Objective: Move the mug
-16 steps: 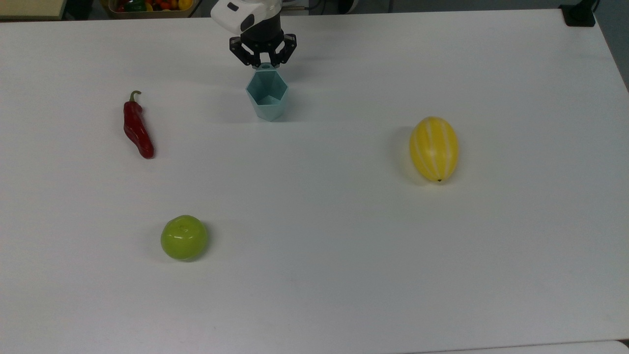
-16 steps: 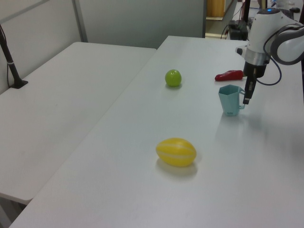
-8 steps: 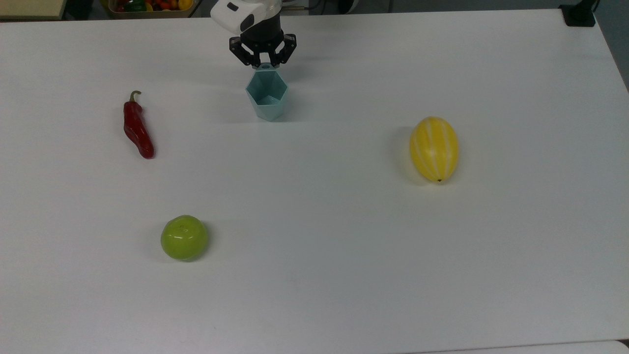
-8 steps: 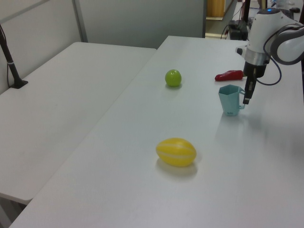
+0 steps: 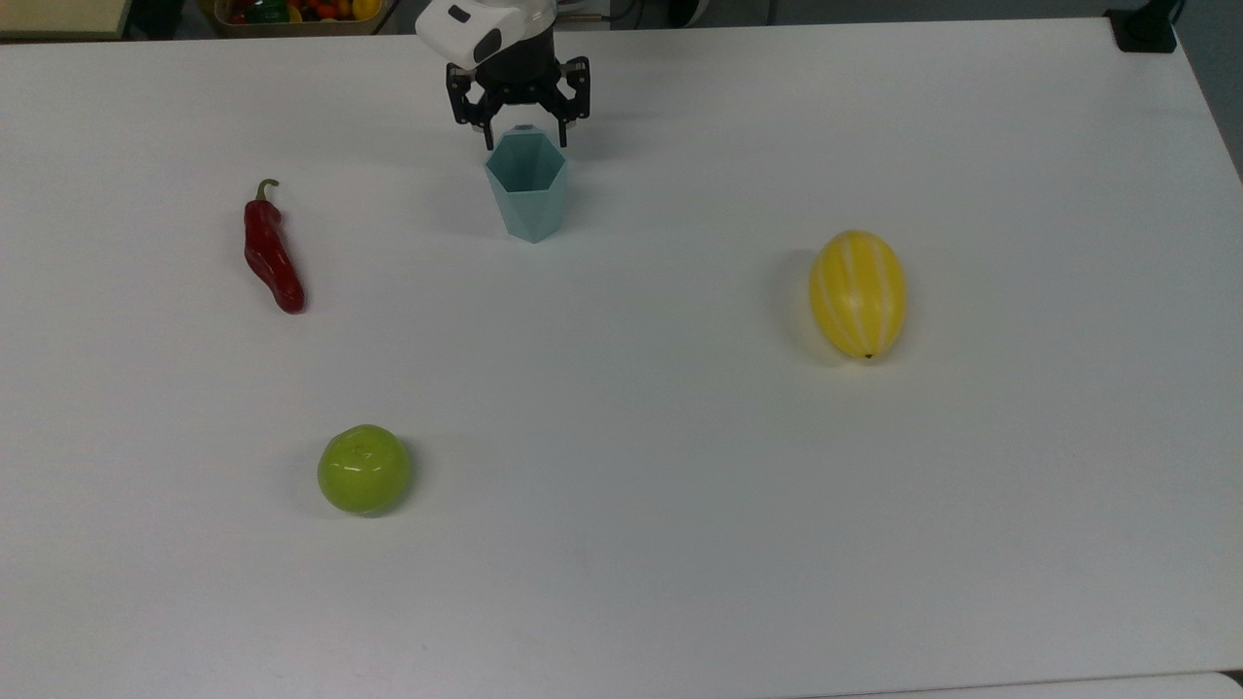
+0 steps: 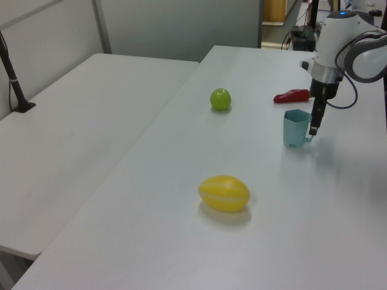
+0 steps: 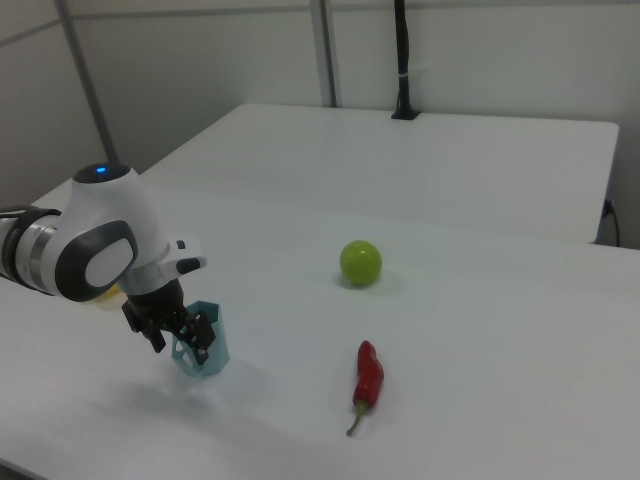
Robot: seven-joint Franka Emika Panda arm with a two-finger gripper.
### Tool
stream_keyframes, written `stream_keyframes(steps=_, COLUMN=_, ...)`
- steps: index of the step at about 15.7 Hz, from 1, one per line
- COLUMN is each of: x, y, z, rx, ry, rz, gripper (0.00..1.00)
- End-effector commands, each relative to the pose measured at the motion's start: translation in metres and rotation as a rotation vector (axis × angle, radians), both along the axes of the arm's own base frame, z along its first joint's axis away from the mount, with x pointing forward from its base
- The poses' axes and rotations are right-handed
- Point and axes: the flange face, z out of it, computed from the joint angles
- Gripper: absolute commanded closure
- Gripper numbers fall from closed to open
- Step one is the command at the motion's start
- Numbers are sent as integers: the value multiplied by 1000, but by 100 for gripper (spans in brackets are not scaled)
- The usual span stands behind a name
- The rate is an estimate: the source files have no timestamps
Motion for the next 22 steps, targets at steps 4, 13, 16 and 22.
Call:
stream_keyframes(steps=4, x=7, y=1, z=39, rx=16, ry=40, rz=-52, gripper=0)
stream_keyframes(steps=13, x=50, y=18, z=265, rx=38, ry=38, rz=-205, gripper=0)
stream_keyframes(steps=16, x=50, y=22, z=307, rx=69, ry=75, rz=-233, gripper=0)
stream_keyframes(steps=22, x=62, y=26, z=302, rx=95, ry=62, rz=-200, gripper=0)
